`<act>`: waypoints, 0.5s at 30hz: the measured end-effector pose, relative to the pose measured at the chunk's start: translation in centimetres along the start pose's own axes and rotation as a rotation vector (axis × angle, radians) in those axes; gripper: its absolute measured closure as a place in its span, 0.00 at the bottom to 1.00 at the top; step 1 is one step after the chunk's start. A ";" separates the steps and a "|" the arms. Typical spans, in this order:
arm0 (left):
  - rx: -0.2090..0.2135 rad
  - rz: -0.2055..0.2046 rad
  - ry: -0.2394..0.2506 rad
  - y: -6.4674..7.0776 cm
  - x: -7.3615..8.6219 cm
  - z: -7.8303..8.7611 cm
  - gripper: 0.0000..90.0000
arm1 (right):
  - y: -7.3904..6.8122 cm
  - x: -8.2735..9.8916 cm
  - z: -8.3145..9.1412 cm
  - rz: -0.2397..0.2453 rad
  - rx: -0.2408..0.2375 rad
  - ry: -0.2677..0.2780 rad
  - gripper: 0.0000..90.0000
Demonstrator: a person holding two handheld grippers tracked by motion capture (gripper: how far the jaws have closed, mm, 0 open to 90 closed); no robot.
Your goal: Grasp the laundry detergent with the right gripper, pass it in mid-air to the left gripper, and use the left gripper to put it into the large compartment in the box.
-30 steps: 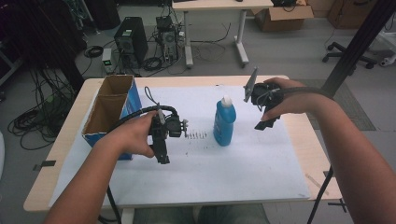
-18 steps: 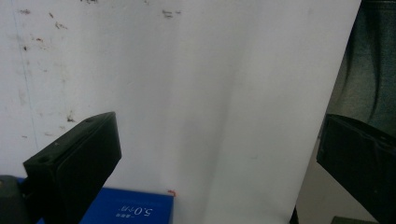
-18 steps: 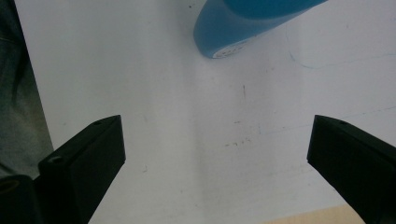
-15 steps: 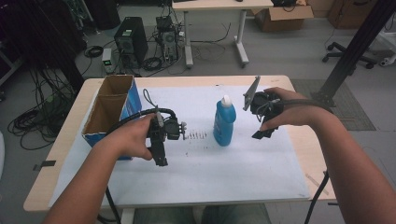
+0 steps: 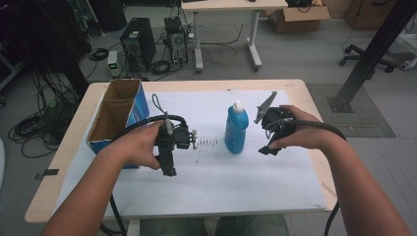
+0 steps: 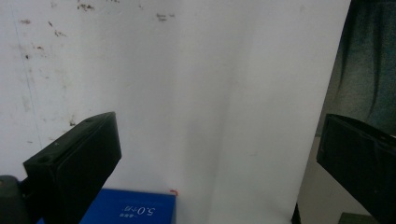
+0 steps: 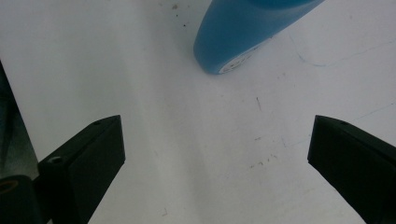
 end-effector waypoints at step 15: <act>-0.009 -0.012 0.000 0.3 -0.1 -0.1 0.00 | -0.8 -0.2 -2.2 -0.108 0.041 0.103 0.04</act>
Point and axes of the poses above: each handheld gripper's, and its own axes: z roughly backward along the jaws, x roughly out of its underside, y roughly to its right, the point moved 7 cm from there along -z, roughly forward along the jaws, and after that the axes turned 7 degrees about x, right-handed, at the moved point
